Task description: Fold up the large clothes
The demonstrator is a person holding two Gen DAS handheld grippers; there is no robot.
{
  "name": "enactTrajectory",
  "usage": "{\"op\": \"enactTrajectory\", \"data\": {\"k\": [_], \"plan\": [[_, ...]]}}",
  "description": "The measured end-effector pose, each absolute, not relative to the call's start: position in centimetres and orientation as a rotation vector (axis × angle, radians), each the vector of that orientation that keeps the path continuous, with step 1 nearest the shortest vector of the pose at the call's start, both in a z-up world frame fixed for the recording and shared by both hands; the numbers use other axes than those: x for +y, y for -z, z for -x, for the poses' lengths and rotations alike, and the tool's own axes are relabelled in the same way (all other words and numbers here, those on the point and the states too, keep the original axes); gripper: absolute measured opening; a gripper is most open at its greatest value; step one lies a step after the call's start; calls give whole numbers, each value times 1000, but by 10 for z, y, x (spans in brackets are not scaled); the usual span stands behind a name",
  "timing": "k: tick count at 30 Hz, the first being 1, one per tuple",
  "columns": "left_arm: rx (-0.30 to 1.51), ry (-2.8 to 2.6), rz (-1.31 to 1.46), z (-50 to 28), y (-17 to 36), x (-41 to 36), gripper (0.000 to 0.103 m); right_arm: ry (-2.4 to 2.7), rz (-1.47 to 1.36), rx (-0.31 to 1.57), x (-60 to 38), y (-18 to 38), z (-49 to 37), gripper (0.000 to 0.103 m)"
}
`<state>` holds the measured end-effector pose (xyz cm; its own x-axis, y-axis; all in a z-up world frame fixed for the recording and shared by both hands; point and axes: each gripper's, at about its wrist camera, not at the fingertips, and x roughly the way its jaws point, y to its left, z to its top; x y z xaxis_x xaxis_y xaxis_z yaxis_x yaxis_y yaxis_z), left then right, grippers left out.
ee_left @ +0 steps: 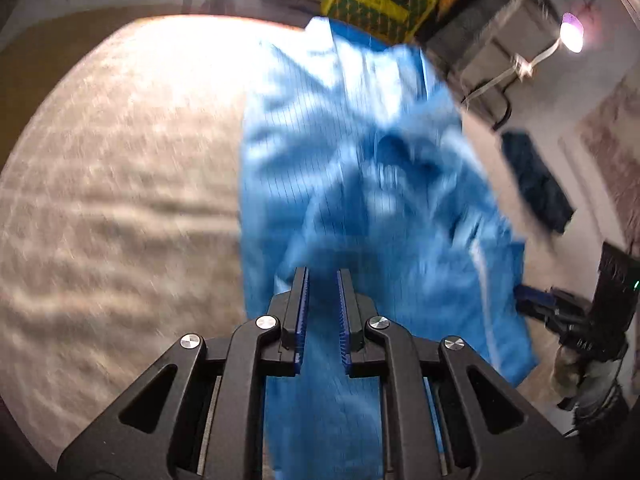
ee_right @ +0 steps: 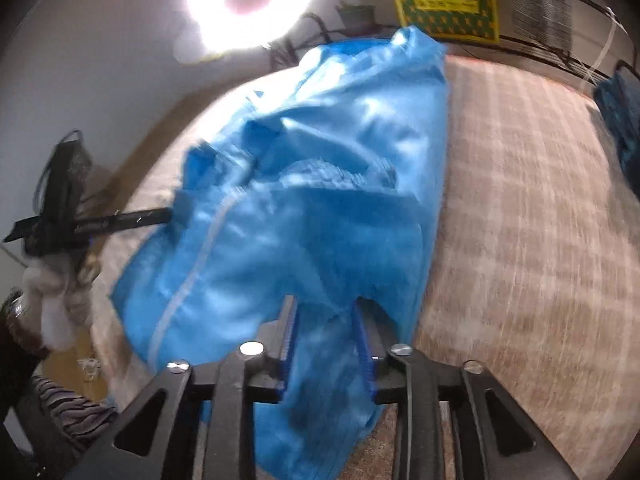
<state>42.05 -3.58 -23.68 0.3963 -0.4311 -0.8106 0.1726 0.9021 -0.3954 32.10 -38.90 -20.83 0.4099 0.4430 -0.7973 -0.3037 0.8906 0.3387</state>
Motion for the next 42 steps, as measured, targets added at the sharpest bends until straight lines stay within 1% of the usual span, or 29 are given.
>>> {"op": "enactTrajectory", "data": {"k": [4, 5, 6, 7, 8, 9, 10, 15, 16, 17, 18, 21, 25, 30, 32, 36, 42], "plan": [[1060, 367, 243, -457, 222, -16, 12, -495, -165, 980, -402, 183, -336, 34], [1053, 358, 231, -469, 219, -14, 14, -491, -167, 966, -408, 178, -344, 34], [1043, 354, 218, -482, 216, -12, 23, -486, -170, 957, -413, 174, -353, 35], [1034, 362, 209, -493, 214, -13, 29, -484, -171, 953, -416, 172, -360, 39], [1030, 383, 201, -508, 213, -17, 46, -479, -168, 946, -420, 170, -369, 43], [1031, 395, 199, -519, 213, -20, 53, -475, -159, 938, -424, 168, -381, 53], [1027, 396, 207, -534, 214, -23, 53, -472, -154, 933, -426, 167, -391, 61], [1019, 389, 248, -601, 223, -32, 54, -428, -254, 940, -452, 178, -457, 63], [1018, 392, 247, -610, 225, -35, 55, -423, -276, 937, -456, 180, -467, 66], [1024, 402, 245, -622, 228, -38, 59, -422, -307, 929, -462, 183, -480, 67], [1030, 407, 236, -636, 232, -43, 60, -425, -325, 921, -464, 185, -493, 68], [1040, 412, 206, -666, 244, -53, 61, -434, -340, 917, -468, 194, -522, 70], [1093, 436, 290, -703, 265, -52, 61, -433, -320, 927, -467, 207, -567, 70], [1067, 491, 290, -728, 260, -61, 61, -431, -334, 913, -466, 214, -614, 70], [1084, 547, 313, -740, 260, -68, 61, -433, -337, 906, -464, 214, -628, 70], [1118, 581, 253, -759, 268, -85, 61, -464, -327, 916, -454, 217, -663, 70], [1125, 650, 342, -788, 283, -94, 60, -530, -347, 969, -439, 236, -702, 70]]}}
